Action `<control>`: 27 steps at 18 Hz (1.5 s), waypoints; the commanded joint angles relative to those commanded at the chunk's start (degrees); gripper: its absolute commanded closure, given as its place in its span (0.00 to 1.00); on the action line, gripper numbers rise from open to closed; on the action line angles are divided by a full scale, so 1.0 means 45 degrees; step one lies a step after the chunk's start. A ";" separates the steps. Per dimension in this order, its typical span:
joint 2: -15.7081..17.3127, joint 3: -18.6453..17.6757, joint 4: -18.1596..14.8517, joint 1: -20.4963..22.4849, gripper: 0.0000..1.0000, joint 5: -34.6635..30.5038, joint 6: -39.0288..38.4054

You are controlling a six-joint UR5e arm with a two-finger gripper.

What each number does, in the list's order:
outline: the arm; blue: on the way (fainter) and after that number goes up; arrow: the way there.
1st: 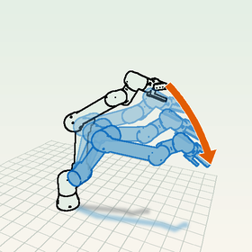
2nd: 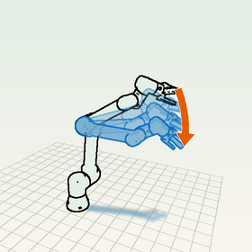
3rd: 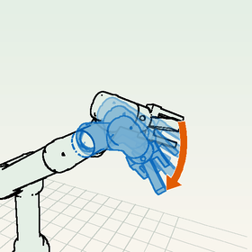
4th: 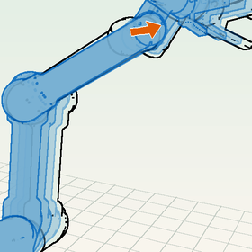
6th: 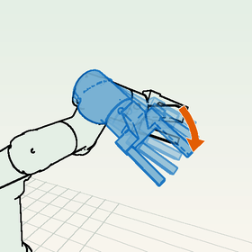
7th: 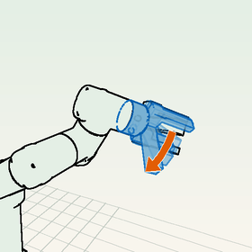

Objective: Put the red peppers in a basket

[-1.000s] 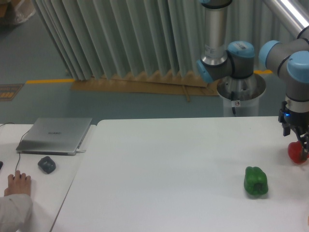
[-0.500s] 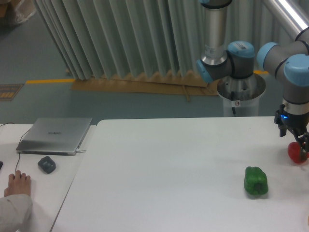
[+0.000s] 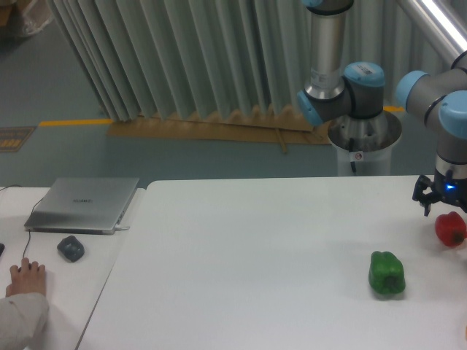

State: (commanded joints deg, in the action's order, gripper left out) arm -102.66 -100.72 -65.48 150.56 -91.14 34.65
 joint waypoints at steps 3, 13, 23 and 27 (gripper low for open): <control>-0.0020 -0.0505 0.0059 0.0097 0.00 -0.0175 -0.0045; 0.0039 -0.0704 0.0079 0.0371 0.00 -0.0841 0.0679; -0.0468 -0.0801 0.0158 0.0254 0.00 -0.0879 0.0190; -0.0469 -0.0665 0.0118 0.0254 0.00 -0.1114 0.0171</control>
State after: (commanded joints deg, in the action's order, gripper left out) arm -104.77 -103.71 -64.95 151.70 -96.15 35.42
